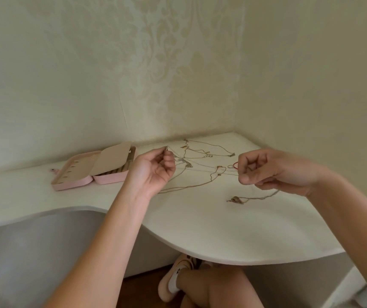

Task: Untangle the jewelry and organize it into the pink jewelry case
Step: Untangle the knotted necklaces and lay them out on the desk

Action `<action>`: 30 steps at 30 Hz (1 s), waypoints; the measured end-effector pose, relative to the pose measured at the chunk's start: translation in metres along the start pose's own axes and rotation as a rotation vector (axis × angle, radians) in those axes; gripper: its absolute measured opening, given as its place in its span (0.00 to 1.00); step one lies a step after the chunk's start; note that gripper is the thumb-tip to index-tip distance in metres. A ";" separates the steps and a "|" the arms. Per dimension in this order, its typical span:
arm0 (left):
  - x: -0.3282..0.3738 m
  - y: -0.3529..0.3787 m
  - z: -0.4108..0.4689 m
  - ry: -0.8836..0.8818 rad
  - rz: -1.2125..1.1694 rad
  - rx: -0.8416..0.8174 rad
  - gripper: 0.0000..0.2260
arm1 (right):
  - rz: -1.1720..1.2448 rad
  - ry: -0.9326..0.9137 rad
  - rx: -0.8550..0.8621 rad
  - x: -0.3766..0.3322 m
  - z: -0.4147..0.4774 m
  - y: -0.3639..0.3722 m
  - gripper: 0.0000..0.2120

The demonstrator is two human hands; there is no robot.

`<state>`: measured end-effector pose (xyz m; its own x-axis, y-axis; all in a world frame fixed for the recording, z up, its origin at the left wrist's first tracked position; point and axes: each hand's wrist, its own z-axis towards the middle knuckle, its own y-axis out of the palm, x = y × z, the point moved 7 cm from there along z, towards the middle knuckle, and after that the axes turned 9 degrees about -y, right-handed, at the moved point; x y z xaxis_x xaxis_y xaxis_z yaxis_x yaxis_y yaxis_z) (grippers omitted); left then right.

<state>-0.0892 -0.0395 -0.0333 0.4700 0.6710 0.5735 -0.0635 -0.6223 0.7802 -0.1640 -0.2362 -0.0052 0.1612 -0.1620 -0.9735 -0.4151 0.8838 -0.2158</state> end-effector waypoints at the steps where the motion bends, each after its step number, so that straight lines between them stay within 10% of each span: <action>1: -0.001 -0.002 0.001 0.000 0.050 0.007 0.09 | -0.022 0.015 0.006 0.005 0.001 -0.005 0.07; 14: -0.023 -0.026 -0.012 0.177 1.552 0.246 0.04 | -0.343 0.113 -0.198 0.025 0.016 -0.010 0.05; 21: -0.058 0.029 0.006 0.096 1.309 -0.137 0.07 | -0.619 0.085 -0.259 0.008 0.046 -0.005 0.05; 30: -0.057 0.034 0.042 0.035 1.251 -0.088 0.11 | -0.587 0.053 -0.242 0.009 0.071 -0.023 0.06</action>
<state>-0.0807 -0.1155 -0.0502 0.0220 -0.3479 0.9373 -0.5076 -0.8116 -0.2893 -0.0891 -0.2265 -0.0038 0.3814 -0.6160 -0.6893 -0.4626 0.5184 -0.7192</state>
